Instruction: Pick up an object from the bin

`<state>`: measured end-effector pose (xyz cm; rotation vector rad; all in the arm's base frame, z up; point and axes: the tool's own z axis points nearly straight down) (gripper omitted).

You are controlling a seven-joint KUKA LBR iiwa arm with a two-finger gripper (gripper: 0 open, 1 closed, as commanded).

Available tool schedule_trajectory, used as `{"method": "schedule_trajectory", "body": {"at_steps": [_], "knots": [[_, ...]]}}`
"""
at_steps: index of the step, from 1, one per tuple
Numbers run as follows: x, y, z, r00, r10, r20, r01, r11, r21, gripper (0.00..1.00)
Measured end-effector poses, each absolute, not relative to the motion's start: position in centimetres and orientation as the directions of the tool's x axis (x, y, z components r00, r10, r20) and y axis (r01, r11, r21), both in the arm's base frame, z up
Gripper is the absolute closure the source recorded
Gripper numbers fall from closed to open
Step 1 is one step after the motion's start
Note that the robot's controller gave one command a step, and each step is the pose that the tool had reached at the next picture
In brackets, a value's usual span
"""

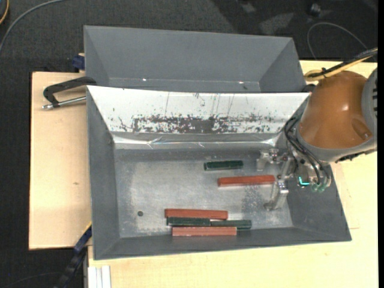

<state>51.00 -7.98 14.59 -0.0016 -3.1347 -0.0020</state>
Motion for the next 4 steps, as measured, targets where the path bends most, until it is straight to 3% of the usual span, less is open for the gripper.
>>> {"method": "schedule_trajectory", "body": {"at_steps": [1,4], "knots": [[52.44,-6.06,6.88,-0.983,-0.181,0.003,-0.181,0.983,0.003,0.00],[52.71,-5.95,7.08,-0.984,-0.179,-0.004,-0.179,0.984,0.000,0.00]]}}
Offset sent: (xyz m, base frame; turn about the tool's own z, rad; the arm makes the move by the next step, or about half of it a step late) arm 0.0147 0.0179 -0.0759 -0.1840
